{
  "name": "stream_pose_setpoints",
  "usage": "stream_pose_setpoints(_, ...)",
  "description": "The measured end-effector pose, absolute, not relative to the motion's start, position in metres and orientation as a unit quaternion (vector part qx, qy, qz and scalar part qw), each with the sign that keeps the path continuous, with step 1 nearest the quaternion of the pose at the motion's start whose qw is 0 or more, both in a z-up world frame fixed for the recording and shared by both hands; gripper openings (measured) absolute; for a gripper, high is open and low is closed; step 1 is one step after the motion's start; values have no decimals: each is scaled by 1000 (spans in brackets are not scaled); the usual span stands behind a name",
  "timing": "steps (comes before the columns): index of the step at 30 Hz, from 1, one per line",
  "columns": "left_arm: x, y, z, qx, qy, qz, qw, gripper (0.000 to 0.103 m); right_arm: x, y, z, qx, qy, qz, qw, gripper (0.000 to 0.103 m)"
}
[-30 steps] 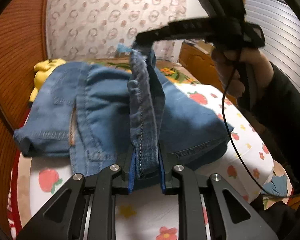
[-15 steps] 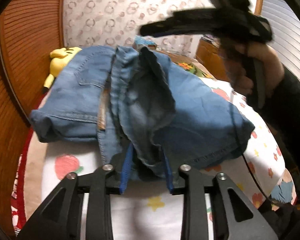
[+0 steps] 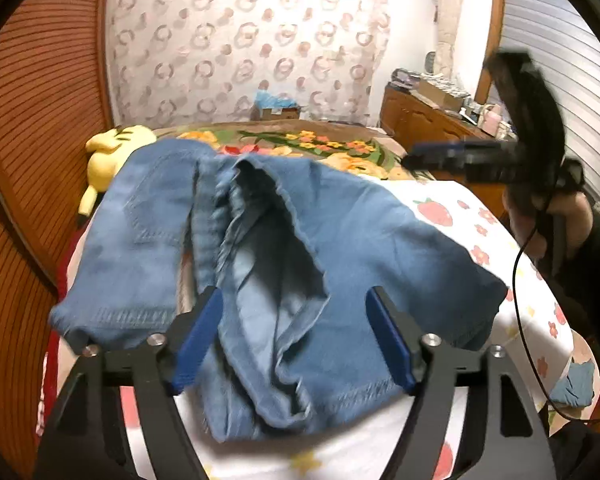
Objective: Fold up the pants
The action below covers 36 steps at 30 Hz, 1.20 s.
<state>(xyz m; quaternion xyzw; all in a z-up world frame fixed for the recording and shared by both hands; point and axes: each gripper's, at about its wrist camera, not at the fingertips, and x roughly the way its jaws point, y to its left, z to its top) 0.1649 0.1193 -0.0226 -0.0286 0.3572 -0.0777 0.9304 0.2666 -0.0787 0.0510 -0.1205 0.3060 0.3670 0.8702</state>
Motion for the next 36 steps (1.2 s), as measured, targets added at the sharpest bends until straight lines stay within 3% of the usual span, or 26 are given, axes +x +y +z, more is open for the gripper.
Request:
stream_pose_setpoints(16, 240, 136, -18, -21, 361, -22, 932, 78, 337, -78, 8, -82, 383, 319, 863, 51)
stream_pose_setpoints(18, 245, 142, -17, -22, 359, -24, 933, 70, 342, -74, 7, -82, 385, 322, 861, 51)
stream_pose_setpoints(21, 249, 147, -18, -21, 357, -23, 934, 45, 349, -73, 5, -83, 385, 327, 859, 52)
stream_pose_setpoints(22, 249, 150, -17, -17, 353, -21, 935, 28, 351, -74, 5, -82, 386, 328, 859, 52)
stream_pose_setpoints(25, 251, 161, -13, -15, 344, -3, 939, 20, 365, -77, -6, -77, 388, 330, 857, 52)
stream_pose_setpoints(31, 255, 180, -9, -22, 346, 17, 938, 22, 368, -78, -14, -71, 386, 337, 856, 52)
stream_pose_setpoints(33, 256, 181, -9, -21, 348, 21, 937, 30, 370, -77, -16, -69, 388, 340, 854, 52)
stream_pose_setpoints(35, 255, 182, -9, -28, 346, 18, 938, 51, 371, -74, -18, -69, 389, 342, 853, 52)
stream_pose_setpoints(36, 254, 182, -9, -34, 343, 10, 939, 52, 373, -73, -19, -69, 390, 343, 852, 52)
